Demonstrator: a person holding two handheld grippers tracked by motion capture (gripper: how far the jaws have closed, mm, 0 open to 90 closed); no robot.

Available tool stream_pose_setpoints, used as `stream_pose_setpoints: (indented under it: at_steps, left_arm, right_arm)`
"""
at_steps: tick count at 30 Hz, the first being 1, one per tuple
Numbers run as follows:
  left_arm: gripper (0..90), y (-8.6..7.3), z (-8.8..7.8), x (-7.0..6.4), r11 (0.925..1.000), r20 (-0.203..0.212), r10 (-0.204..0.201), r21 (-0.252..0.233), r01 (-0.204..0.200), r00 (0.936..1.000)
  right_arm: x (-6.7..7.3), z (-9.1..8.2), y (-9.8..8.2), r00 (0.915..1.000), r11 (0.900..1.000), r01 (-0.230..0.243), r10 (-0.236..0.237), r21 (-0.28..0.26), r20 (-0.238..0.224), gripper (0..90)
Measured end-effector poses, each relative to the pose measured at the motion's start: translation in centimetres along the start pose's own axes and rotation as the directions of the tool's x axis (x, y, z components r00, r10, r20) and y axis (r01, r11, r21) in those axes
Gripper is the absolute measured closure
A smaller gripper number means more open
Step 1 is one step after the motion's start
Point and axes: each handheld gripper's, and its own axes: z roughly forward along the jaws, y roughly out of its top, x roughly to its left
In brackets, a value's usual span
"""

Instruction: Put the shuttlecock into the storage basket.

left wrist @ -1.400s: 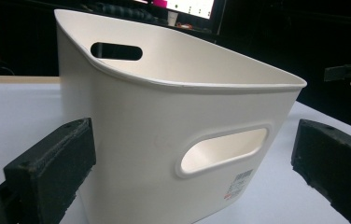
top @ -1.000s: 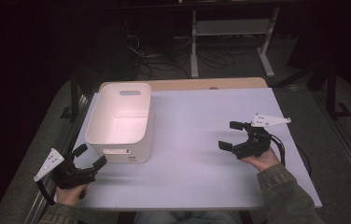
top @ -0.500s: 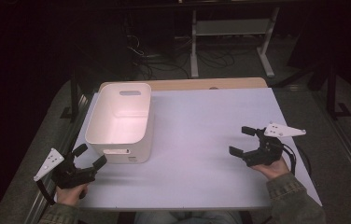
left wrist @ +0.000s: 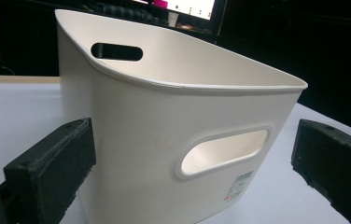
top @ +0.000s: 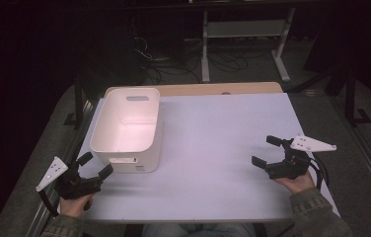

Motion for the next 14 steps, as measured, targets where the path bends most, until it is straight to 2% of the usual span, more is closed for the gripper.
stream_pose_setpoints:
  at_steps: [1,14]
  left_arm:
    - [0.0,0.01,-0.09,0.1,0.9998,-0.002,0.013,0.012,-0.013,0.9999]
    - [0.0,-0.01,-0.09,0.2,0.9996,-0.004,0.017,0.023,-0.017,0.9998]
  right_arm:
    - [-0.05,-0.06,-0.06,1.0,1.0,0.001,-0.001,-0.003,0.0,0.0]
    - [-0.15,-0.65,-0.27,1.0,1.0,-0.007,0.007,-0.018,0.007,0.0]
